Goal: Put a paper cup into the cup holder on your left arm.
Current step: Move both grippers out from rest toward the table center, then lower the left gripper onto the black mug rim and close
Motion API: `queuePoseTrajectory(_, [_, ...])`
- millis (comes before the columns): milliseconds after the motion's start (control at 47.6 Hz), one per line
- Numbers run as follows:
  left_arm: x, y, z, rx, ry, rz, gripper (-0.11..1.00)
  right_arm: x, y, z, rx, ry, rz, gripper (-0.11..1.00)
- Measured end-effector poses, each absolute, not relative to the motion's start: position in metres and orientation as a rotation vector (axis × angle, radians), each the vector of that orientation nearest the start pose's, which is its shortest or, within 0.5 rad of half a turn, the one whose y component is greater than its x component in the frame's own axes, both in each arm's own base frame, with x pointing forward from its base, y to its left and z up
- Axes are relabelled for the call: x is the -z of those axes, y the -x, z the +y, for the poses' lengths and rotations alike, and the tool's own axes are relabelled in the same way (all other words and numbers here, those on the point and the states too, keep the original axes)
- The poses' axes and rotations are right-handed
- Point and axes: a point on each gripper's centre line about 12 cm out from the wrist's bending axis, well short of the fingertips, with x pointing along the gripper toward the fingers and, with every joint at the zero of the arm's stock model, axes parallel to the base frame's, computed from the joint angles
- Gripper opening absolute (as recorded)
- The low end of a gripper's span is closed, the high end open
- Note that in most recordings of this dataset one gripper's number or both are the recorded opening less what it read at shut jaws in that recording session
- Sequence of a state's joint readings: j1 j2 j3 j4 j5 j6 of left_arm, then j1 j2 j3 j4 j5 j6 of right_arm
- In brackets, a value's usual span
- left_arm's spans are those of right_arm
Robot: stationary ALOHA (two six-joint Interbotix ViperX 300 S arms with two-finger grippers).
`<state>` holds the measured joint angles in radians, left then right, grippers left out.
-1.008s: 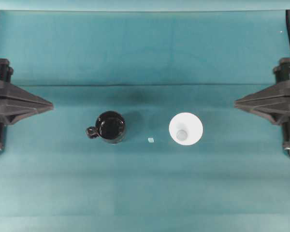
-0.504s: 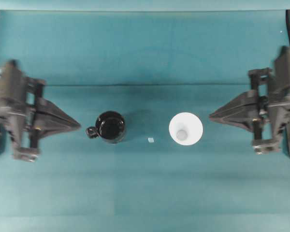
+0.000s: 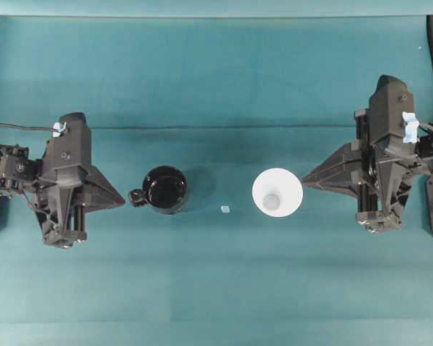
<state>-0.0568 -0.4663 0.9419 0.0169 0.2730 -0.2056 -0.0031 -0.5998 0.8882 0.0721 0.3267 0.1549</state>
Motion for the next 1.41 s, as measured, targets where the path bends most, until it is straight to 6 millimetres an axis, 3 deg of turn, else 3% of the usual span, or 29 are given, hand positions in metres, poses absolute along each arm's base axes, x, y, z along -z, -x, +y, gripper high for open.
queuePoseTrajectory(189, [-0.198, -0.271, -0.015, -0.015, 0.136, 0.776, 0.04, -0.254, -0.264, 0.002, 0.049, -0.223, 0.616, -0.02])
queuePoseTrajectory(252, [-0.195, -0.271, -0.015, -0.016, 0.134, 0.786, 0.10, -0.254, -0.264, 0.002, 0.048, -0.224, 0.616, -0.02])
queuePoseTrajectory(336, [-0.190, -0.273, -0.015, -0.019, 0.132, 0.805, 0.28, -0.254, -0.264, 0.002, 0.050, -0.224, 0.619, -0.02])
queuePoseTrajectory(525, [-0.182, -0.277, -0.015, -0.020, 0.129, 0.836, 0.83, -0.254, -0.264, 0.002, 0.052, -0.232, 0.617, -0.02])
queuePoseTrajectory(609, [-0.179, -0.280, -0.015, -0.017, 0.120, 0.848, 0.97, -0.254, -0.264, 0.002, 0.052, -0.232, 0.620, -0.02])
queuePoseTrajectory(840, [-0.171, -0.286, -0.015, -0.007, 0.087, 0.880, 0.95, -0.249, -0.262, 0.002, 0.055, -0.231, 0.658, -0.02])
queuePoseTrajectory(1071, [-0.162, -0.294, 0.003, -0.062, 0.105, 0.910, 0.95, -0.249, -0.261, 0.002, 0.055, -0.232, 0.665, -0.02])
queuePoseTrajectory(1407, [-0.153, -0.293, 0.011, -0.089, 0.116, 0.937, 0.95, -0.249, -0.261, 0.002, 0.055, -0.229, 0.668, -0.02])
